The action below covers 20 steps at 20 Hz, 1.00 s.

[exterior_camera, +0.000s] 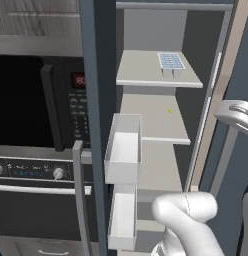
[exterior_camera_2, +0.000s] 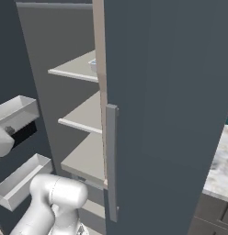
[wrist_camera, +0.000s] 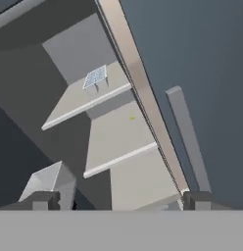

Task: Open the freezer door, pick up the ice cube tray from the freezer, and place it on the dining counter.

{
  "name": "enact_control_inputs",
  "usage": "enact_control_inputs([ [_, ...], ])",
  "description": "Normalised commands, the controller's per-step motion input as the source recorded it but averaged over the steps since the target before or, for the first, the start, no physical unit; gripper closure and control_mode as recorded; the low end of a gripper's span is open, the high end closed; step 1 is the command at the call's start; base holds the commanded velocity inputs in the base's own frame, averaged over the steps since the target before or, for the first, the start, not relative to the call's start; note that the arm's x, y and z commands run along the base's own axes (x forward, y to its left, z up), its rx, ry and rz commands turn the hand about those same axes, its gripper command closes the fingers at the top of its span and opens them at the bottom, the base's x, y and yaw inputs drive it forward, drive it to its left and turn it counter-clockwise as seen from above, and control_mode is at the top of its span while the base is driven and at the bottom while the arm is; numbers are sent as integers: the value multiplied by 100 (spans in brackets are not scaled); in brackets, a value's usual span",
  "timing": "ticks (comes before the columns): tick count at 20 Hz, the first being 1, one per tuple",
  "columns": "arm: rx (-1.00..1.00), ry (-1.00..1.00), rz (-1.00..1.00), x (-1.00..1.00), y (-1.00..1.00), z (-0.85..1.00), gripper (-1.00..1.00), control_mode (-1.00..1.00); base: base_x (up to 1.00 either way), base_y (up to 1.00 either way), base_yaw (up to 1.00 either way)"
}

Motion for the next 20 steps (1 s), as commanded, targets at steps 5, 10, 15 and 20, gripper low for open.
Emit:
enact_control_inputs([
  [5,20,-7,-21,0,0,17,-100,-100,0,0,0],
  [10,20,-4,-22,0,0,29,-100,-100,0,0,0],
  [15,19,0,-22,4,0,31,-100,-100,0,0,0],
  [20,19,-3,-19,5,-2,3,-100,-100,0,0,0],
])
